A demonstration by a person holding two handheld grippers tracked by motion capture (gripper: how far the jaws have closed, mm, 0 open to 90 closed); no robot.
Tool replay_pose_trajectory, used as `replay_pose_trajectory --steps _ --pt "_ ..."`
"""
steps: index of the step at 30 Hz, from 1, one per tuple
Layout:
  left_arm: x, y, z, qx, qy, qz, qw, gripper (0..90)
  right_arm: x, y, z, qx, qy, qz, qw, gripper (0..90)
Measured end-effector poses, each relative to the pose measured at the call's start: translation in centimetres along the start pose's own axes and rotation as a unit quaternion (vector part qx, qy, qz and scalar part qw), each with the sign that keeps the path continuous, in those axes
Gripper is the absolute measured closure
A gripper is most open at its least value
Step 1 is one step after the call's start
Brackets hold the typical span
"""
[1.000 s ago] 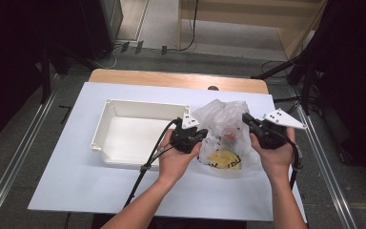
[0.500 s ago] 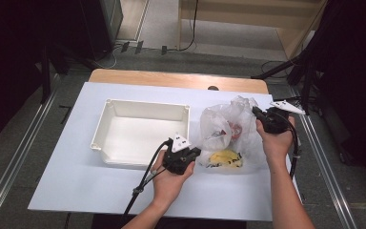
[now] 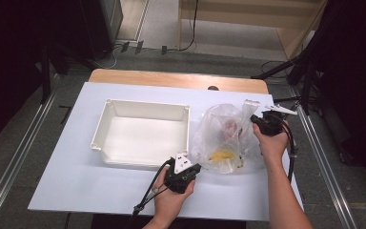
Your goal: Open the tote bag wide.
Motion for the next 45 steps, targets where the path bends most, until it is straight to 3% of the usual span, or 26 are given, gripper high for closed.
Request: replay_pose_trajectory --steps 3,6,9,11,12,13,14,15,16,20,21,22,23,26,27,28,30,31,32,35,38,39,40,42,43,45 --pt "-0.1 -0.2 0.1 0.001 -0.008 0.002 1.0000 90.0 -1.5 0.7 0.7 -0.009 -0.028 0.002 0.9996 90.0" --pt "-0.1 -0.4 0.2 -0.005 -0.016 -0.012 0.9998 90.0 -2.7 1.9 1.3 -0.028 -0.050 0.018 0.9982 90.0" --pt "-0.2 -0.5 0.3 -0.008 -0.020 -0.018 0.9996 90.0 -3.3 2.4 1.4 -0.027 -0.060 0.033 0.9973 90.0" --pt "-0.2 -0.5 0.3 -0.011 -0.020 -0.018 0.9996 90.0 -3.0 2.7 0.5 -0.025 -0.046 0.044 0.9977 74.9" --pt "-0.2 -0.5 0.3 -0.011 -0.020 -0.018 0.9996 90.0 -3.0 2.7 0.5 -0.025 -0.046 0.044 0.9977 74.9" --pt "-0.2 -0.5 0.3 -0.012 -0.017 -0.023 0.9995 90.0 -2.2 2.6 -1.1 -0.023 -0.011 0.047 0.9986 68.1" --pt "-0.2 -0.5 0.3 -0.012 -0.017 -0.023 0.9995 90.0 -2.2 2.6 -1.1 -0.023 -0.011 0.047 0.9986 68.1" --pt "-0.2 -0.6 0.2 -0.011 -0.019 -0.024 0.9995 90.0 -1.7 2.4 -2.0 -0.015 0.010 0.048 0.9987 65.0" --pt "-0.2 -0.6 0.2 -0.012 -0.018 -0.026 0.9994 90.0 -0.9 2.1 -4.1 -0.012 0.042 0.046 0.9980 58.0" --pt "-0.2 -0.7 0.1 -0.013 -0.012 -0.028 0.9995 90.0 -0.5 1.0 -8.2 0.001 0.085 0.032 0.9959 55.3" --pt "-0.2 -0.7 0.1 -0.013 -0.012 -0.028 0.9995 90.0 -0.5 1.0 -8.2 0.001 0.085 0.032 0.9959 55.3" --pt "-0.1 -0.7 0.1 -0.012 -0.008 -0.029 0.9995 90.0 -0.6 0.3 -10.1 0.012 0.105 0.035 0.9938 55.3" --pt "-0.1 -0.7 0.0 -0.011 -0.007 -0.030 0.9995 90.0 -0.8 -0.3 -10.8 0.023 0.111 0.031 0.9930 55.1" --pt "-0.1 -0.7 0.0 -0.010 -0.003 -0.029 0.9995 90.0 -1.9 -2.9 -12.7 0.070 0.112 0.023 0.9910 51.4" --pt "-0.1 -0.7 0.0 -0.010 -0.003 -0.029 0.9995 90.0 -1.9 -2.9 -12.7 0.070 0.112 0.023 0.9910 51.4" --pt "-0.1 -0.7 0.0 -0.009 -0.002 -0.027 0.9996 90.0 -2.8 -4.8 -13.5 0.092 0.107 0.019 0.9899 46.2" --pt "-0.1 -0.6 0.0 -0.008 0.000 -0.027 0.9996 90.0 -3.5 -6.7 -13.6 0.111 0.086 0.007 0.9900 37.0" --pt "-0.1 -0.6 0.0 -0.008 0.000 -0.027 0.9996 90.0 -3.5 -6.7 -13.6 0.111 0.086 0.007 0.9900 37.0" --pt "-0.1 -0.6 -0.1 -0.007 0.003 -0.025 0.9997 90.0 -4.2 -8.0 -13.1 0.109 0.062 -0.018 0.9919 34.9" --pt "0.0 -0.6 -0.2 -0.008 0.006 -0.022 0.9997 90.0 -5.3 -9.1 -11.6 0.108 0.029 -0.026 0.9934 47.5" --pt "0.0 -0.6 -0.2 -0.010 0.005 -0.022 0.9997 90.0 -5.6 -10.7 -10.6 0.131 0.012 -0.034 0.9907 76.9" --pt "0.0 -0.6 -0.2 -0.010 0.005 -0.022 0.9997 90.0 -5.6 -10.7 -10.6 0.131 0.012 -0.034 0.9907 76.9" --pt "0.0 -0.5 -0.1 -0.009 0.006 -0.021 0.9997 90.0 -5.0 -12.0 -10.2 0.132 0.016 -0.052 0.9897 90.0" --pt "0.0 -0.5 -0.2 -0.008 0.005 -0.021 0.9997 90.0 -4.6 -12.5 -9.9 0.131 0.019 -0.061 0.9893 90.0" --pt "-0.1 -0.5 -0.2 -0.007 0.005 -0.019 0.9998 90.0 -3.7 -13.4 -8.8 0.116 0.029 -0.085 0.9892 90.0" --pt "0.0 -0.5 -0.2 -0.007 0.006 -0.015 0.9998 90.0 -2.9 -14.1 -7.6 0.109 0.030 -0.089 0.9896 90.0"
Point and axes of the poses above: each handheld gripper's, and its own axes: z roughly forward along the jaws, x roughly out of its top, y roughly to its right, the point moved 8 cm from there along z, roughly forward along the jaws, and after that the axes turned 7 degrees about -x, right-handed, at the moved point
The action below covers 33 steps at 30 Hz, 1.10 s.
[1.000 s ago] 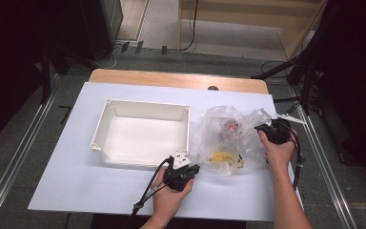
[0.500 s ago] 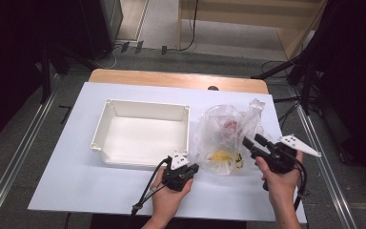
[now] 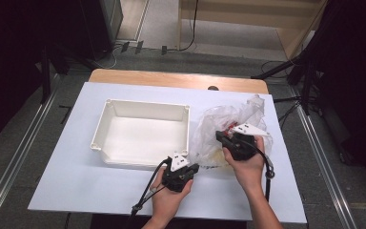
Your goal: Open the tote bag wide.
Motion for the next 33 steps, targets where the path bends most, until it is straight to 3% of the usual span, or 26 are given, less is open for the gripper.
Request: replay_pose_trajectory --steps 4,6,7,9,13,14,17,18,19,20,23,26,28,33 --pt "0.0 0.0 0.0 0.000 0.002 0.003 1.0000 90.0 1.4 -0.6 2.8 -0.014 -0.009 -0.012 0.9998 90.0" --pt "0.0 0.0 0.0 0.000 0.002 0.002 1.0000 90.0 1.2 -0.7 4.5 -0.028 -0.029 -0.025 0.9989 90.0" --pt "0.0 0.0 0.0 0.000 0.002 0.002 1.0000 90.0 1.2 -0.7 4.5 -0.028 -0.029 -0.025 0.9989 90.0" --pt "0.0 0.1 -0.1 -0.002 0.004 0.002 1.0000 90.0 -0.3 -0.9 6.3 -0.046 -0.058 -0.046 0.9962 90.0" --pt "0.0 0.1 -0.1 -0.004 0.006 0.004 1.0000 90.0 -2.5 -1.1 7.2 -0.050 -0.085 -0.061 0.9933 90.0" --pt "0.0 0.1 -0.1 -0.004 0.007 0.003 1.0000 90.0 -2.6 -1.0 7.1 -0.050 -0.081 -0.057 0.9938 90.0" --pt "0.0 0.2 -0.1 -0.003 0.007 0.008 0.9999 90.0 -1.4 -1.2 5.4 -0.041 -0.045 -0.041 0.9973 67.4" --pt "0.0 0.2 -0.1 -0.003 0.007 0.008 0.9999 90.0 -1.4 -1.2 5.4 -0.041 -0.045 -0.041 0.9973 67.4" --pt "0.0 0.2 -0.1 -0.002 0.006 0.009 0.9999 90.0 -0.7 -1.3 4.5 -0.039 -0.025 -0.042 0.9980 64.9" --pt "0.0 0.1 -0.1 -0.002 0.004 0.011 0.9999 90.0 0.9 -1.6 2.3 -0.032 0.016 -0.042 0.9985 60.7" --pt "0.1 0.2 -0.1 0.000 0.007 0.009 0.9999 90.0 2.9 -1.5 -0.9 -0.034 0.065 -0.035 0.9967 57.3" --pt "0.1 0.2 -0.1 0.002 0.007 0.010 0.9999 90.0 4.4 -0.5 -3.3 -0.068 0.106 -0.038 0.9912 52.6" --pt "0.0 0.2 0.0 0.003 0.006 0.010 0.9999 90.0 4.9 0.4 -3.8 -0.093 0.117 -0.039 0.9880 46.1" --pt "0.0 0.2 0.0 0.002 0.004 0.012 0.9999 90.0 4.3 2.3 -2.0 -0.115 0.076 -0.027 0.9901 35.5"
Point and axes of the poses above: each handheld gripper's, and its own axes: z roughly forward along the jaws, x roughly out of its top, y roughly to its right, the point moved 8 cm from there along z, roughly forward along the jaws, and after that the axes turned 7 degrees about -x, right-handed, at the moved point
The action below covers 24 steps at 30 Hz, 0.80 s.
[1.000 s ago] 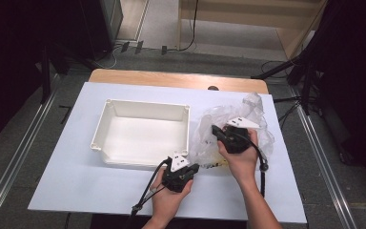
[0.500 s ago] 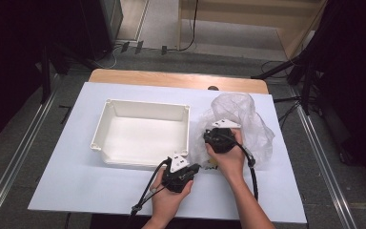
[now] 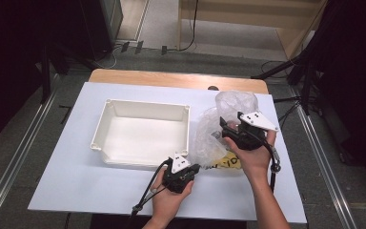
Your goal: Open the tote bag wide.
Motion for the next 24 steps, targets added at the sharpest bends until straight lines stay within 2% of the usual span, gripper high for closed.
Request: replay_pose_trajectory --steps 1,4,6,7,8,9,11,12,14,18,22,23,24 --pt "0.0 0.0 0.0 0.000 0.000 0.000 1.0000 90.0 -0.4 -0.1 0.5 -0.001 -0.009 -0.006 0.9999 35.9" --pt "0.0 0.0 0.0 -0.002 0.000 -0.001 1.0000 90.0 -1.3 -0.5 1.7 -0.025 -0.021 -0.051 0.9982 40.9" --pt "0.0 0.0 0.0 -0.003 -0.002 0.000 1.0000 90.0 -1.9 -0.7 2.4 -0.034 -0.033 -0.065 0.9967 54.5" --pt "0.0 0.0 0.0 -0.003 -0.002 0.000 1.0000 90.0 -1.9 -0.7 2.4 -0.034 -0.033 -0.065 0.9967 54.5" --pt "0.0 0.0 0.0 -0.003 -0.002 -0.001 1.0000 90.0 -2.2 -0.4 3.0 -0.035 -0.047 -0.065 0.9961 72.2" --pt "0.0 0.0 0.0 -0.003 -0.002 -0.001 1.0000 90.0 -2.2 -0.4 3.0 -0.035 -0.047 -0.065 0.9961 72.2" --pt "0.0 0.0 0.0 -0.004 0.000 0.000 1.0000 90.0 -2.4 0.3 3.3 -0.037 -0.052 -0.055 0.9965 87.0" --pt "0.0 0.0 0.0 -0.004 0.000 0.000 1.0000 90.0 -2.3 1.4 3.4 -0.043 -0.051 -0.037 0.9971 90.0" --pt "0.0 0.0 0.0 -0.004 0.000 0.000 1.0000 90.0 -2.2 2.4 3.3 -0.043 -0.047 -0.019 0.9978 90.0" --pt "0.0 0.0 0.0 -0.005 0.000 -0.001 1.0000 90.0 -2.3 5.1 3.1 -0.059 -0.046 0.016 0.9971 90.0" --pt "0.0 0.0 0.0 -0.004 0.000 -0.002 1.0000 90.0 -3.6 7.4 3.2 -0.074 -0.063 0.035 0.9947 90.0" --pt "0.0 0.0 0.0 -0.004 0.000 -0.002 1.0000 90.0 -3.6 7.4 3.2 -0.074 -0.063 0.035 0.9947 90.0" --pt "0.0 0.0 0.0 -0.004 0.000 -0.002 1.0000 90.0 -4.7 8.3 3.5 -0.078 -0.079 0.044 0.9929 90.0"
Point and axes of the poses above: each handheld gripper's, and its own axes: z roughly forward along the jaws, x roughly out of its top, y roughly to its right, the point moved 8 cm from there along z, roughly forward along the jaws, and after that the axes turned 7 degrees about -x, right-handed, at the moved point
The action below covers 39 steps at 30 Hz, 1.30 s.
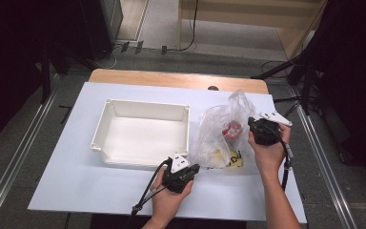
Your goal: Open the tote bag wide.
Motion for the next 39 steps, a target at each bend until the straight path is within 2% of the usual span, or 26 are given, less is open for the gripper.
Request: replay_pose_trajectory --steps 2,3,6,7,8,10,11,12,13,16,20,23,25,28,32,35,38,39 --pt "0.0 -0.1 0.0 0.000 -0.001 0.000 1.0000 90.0 -1.1 0.8 0.5 -0.005 -0.016 0.010 0.9998 90.0" --pt "0.0 -0.1 0.0 0.000 -0.001 0.000 1.0000 90.0 -1.1 0.8 0.5 -0.005 -0.016 0.010 0.9998 90.0" --pt "0.0 -0.1 0.0 -0.001 0.001 -0.002 1.0000 90.0 -3.0 1.9 1.5 -0.010 -0.043 0.022 0.9988 90.0" --pt "0.0 -0.1 0.0 -0.002 0.001 -0.002 1.0000 90.0 -4.3 2.6 2.2 -0.013 -0.062 0.028 0.9976 90.0" --pt "0.0 -0.1 0.0 -0.001 0.000 -0.002 1.0000 90.0 -4.3 2.6 2.2 -0.013 -0.062 0.028 0.9976 90.0" --pt "0.0 -0.1 0.0 -0.002 0.001 -0.003 1.0000 90.0 -5.9 3.7 3.0 -0.020 -0.084 0.041 0.9954 90.0" --pt "0.0 -0.1 0.0 -0.002 0.001 -0.003 1.0000 90.0 -5.9 3.7 3.0 -0.020 -0.084 0.041 0.9954 90.0" --pt "0.0 -0.1 0.0 -0.002 0.002 -0.004 1.0000 90.0 -6.6 4.2 3.2 -0.018 -0.092 0.053 0.9941 90.0" --pt "0.0 -0.1 -0.1 -0.002 0.002 -0.004 1.0000 90.0 -6.7 4.4 3.0 -0.012 -0.087 0.064 0.9941 90.0" --pt "0.0 -0.1 -0.1 -0.002 0.003 -0.004 1.0000 89.9 -5.7 4.4 1.8 0.009 -0.057 0.086 0.9946 80.0" --pt "0.0 -0.1 -0.1 0.000 0.002 -0.003 1.0000 89.5 -3.5 3.2 -1.3 0.051 0.003 0.089 0.9947 70.7" --pt "0.0 -0.1 -0.1 0.001 0.002 -0.002 1.0000 89.4 -2.2 1.5 -3.2 0.079 0.032 0.073 0.9937 61.4" --pt "0.0 -0.1 -0.1 0.001 0.003 -0.001 1.0000 89.4 -1.5 0.2 -4.0 0.093 0.043 0.059 0.9930 55.7" --pt "0.0 -0.1 -0.1 0.001 0.003 -0.002 1.0000 89.3 -0.4 -1.7 -4.6 0.120 0.051 0.055 0.9900 48.5" --pt "0.0 -0.1 -0.1 0.000 0.002 -0.003 1.0000 89.3 0.4 -4.1 -4.1 0.125 0.040 0.036 0.9906 36.8" --pt "0.0 -0.1 -0.1 -0.001 0.003 -0.004 1.0000 89.3 0.4 -5.4 -2.9 0.110 0.028 0.021 0.9933 38.2" --pt "0.0 -0.1 -0.1 -0.003 0.006 -0.004 1.0000 89.3 -0.2 -5.5 -1.7 0.080 0.008 0.021 0.9966 60.1" --pt "0.0 -0.1 -0.1 -0.003 0.006 -0.004 1.0000 89.4 -0.2 -5.5 -1.7 0.080 0.008 0.021 0.9966 60.1"
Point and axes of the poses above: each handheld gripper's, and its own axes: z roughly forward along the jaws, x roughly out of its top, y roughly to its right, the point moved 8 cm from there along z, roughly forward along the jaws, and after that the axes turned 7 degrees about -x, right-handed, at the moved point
